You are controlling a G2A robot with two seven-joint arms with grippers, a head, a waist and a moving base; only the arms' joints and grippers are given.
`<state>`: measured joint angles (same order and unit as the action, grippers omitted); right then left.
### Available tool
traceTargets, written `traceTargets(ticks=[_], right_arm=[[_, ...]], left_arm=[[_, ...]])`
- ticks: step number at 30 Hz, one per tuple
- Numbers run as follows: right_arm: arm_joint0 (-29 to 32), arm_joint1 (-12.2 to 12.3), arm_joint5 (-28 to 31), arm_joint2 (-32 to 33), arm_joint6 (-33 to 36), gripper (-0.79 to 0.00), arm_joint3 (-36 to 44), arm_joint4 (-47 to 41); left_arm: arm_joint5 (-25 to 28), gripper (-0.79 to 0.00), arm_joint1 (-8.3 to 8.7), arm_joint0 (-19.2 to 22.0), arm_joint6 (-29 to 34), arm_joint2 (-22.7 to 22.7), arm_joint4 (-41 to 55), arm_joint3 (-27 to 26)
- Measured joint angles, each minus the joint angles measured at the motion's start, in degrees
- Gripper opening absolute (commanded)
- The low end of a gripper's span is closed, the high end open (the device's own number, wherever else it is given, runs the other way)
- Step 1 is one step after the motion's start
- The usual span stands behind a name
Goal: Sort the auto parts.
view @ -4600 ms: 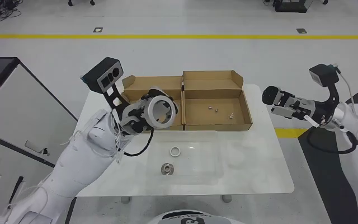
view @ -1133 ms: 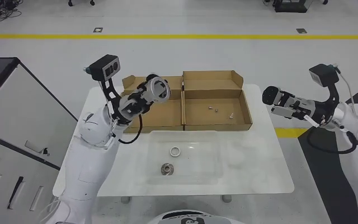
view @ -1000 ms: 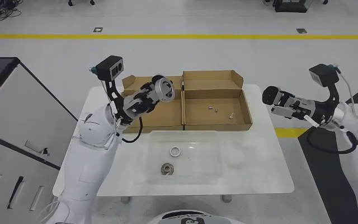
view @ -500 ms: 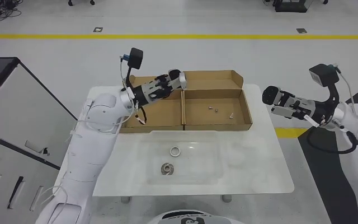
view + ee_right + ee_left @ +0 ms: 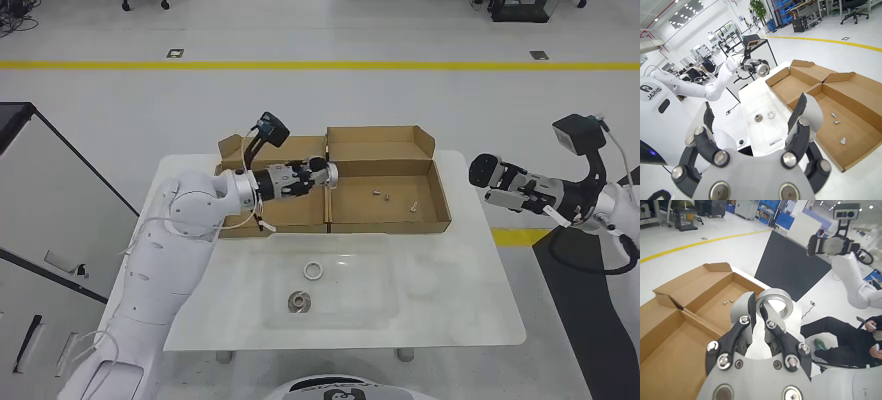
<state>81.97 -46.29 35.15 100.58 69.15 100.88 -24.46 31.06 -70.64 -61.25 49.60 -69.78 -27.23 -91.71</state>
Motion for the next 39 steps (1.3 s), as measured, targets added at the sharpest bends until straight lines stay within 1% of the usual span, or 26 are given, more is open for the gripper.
traceTargets(ticks=[5,10,13,18,21,27,32,39], right_arm=[[0.0,0.0,0.0,0.0,0.0,0.0,0.0,0.0],[0.0,0.0,0.0,0.0,0.0,0.0,0.0,0.0],[0.0,0.0,0.0,0.0,0.0,0.0,0.0,0.0],[0.0,0.0,0.0,0.0,0.0,0.0,0.0,0.0],[0.0,0.0,0.0,0.0,0.0,0.0,0.0,0.0],[0.0,0.0,0.0,0.0,0.0,0.0,0.0,0.0],[0.0,0.0,0.0,0.0,0.0,0.0,0.0,0.0],[0.0,0.0,0.0,0.0,0.0,0.0,0.0,0.0]], left_arm=[[-0.41,-0.785,-0.42,6.07,1.16,4.28,-7.48,5.8],[-0.31,-0.785,-1.24,12.59,-0.15,9.64,-16.64,12.88],[-0.06,-0.785,-1.82,15.84,-1.81,13.07,-23.67,17.28],[0.01,-0.785,-3.11,20.23,-2.38,18.63,-30.84,24.87],[-0.14,-0.785,-3.85,22.08,-2.86,21.28,-33.9,28.76],[0.53,-0.785,-5.16,24.16,-2.8,26.4,-40.48,34.25],[0.33,-0.785,-6.17,25.33,-4.04,29.1,-44.05,38.62],[1.44,-0.785,-8.29,26.89,-6.49,33.07,-46.82,44.17]])
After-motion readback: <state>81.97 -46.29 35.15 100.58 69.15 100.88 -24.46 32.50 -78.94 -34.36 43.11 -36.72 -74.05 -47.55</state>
